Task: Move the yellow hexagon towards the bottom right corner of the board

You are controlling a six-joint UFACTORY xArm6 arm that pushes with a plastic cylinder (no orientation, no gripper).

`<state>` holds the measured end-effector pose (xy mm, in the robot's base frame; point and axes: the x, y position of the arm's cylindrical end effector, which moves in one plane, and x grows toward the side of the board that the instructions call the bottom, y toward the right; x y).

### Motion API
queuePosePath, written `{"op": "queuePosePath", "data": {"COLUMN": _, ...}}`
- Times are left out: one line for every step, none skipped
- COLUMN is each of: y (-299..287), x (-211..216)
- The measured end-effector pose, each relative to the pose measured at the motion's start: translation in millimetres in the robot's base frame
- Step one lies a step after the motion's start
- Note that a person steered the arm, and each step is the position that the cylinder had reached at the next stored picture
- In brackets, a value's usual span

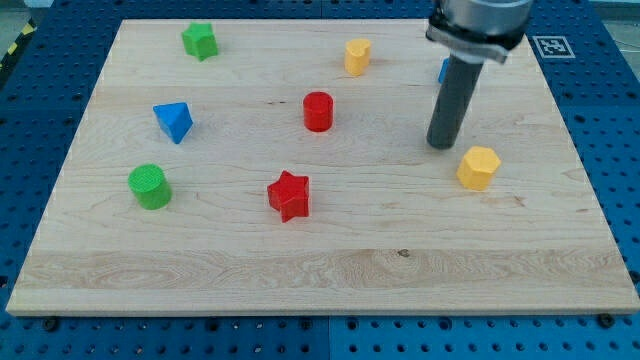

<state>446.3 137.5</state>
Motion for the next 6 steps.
{"op": "queuePosePath", "data": {"y": 26, "x": 53}}
{"op": "queuePosePath", "data": {"y": 45, "x": 80}}
{"op": "queuePosePath", "data": {"y": 5, "x": 59}}
{"op": "queuePosePath", "data": {"y": -2, "x": 13}}
{"op": "queuePosePath", "data": {"y": 32, "x": 4}}
{"op": "queuePosePath", "data": {"y": 67, "x": 23}}
